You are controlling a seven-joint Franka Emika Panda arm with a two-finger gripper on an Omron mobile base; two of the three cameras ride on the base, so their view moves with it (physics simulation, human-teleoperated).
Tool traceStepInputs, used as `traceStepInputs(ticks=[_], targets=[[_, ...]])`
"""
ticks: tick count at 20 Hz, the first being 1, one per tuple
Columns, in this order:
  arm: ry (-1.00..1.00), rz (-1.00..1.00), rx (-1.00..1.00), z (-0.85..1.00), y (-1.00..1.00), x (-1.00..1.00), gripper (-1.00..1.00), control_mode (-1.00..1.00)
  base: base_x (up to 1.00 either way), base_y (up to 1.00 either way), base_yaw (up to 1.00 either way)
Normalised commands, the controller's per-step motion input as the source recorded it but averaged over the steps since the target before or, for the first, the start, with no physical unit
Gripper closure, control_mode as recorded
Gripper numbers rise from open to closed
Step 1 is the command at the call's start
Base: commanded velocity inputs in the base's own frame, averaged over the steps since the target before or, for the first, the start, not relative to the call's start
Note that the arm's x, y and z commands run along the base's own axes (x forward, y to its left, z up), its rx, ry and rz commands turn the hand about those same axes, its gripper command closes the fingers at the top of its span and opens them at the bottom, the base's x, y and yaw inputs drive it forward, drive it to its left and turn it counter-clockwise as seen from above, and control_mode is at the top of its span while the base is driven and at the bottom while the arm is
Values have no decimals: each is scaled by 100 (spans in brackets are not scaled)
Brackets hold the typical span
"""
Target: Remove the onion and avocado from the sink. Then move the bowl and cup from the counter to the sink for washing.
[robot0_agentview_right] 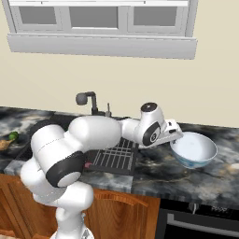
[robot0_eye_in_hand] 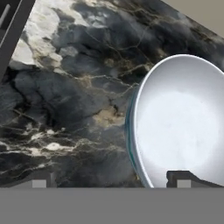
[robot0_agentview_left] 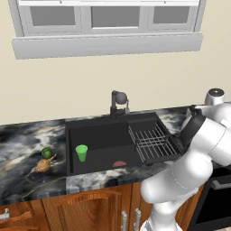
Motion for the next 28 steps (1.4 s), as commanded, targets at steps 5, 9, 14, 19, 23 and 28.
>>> traceStepInputs(ticks=[5,9,14,19,23,28], targets=[[0,0,0,-13,-15,17,-100,-100,0,0,0],[0,0,0,-16,-9,16,-100,-100,0,0,0],[0,0,0,-14,-10,17,-100,-100,0,0,0],[0,0,0,-9,-12,17,-100,-100,0,0,0],[0,0,0,-10,-11,17,-100,-100,0,0,0],[1,0,0,-11,-11,17,-100,-100,0,0,0]])
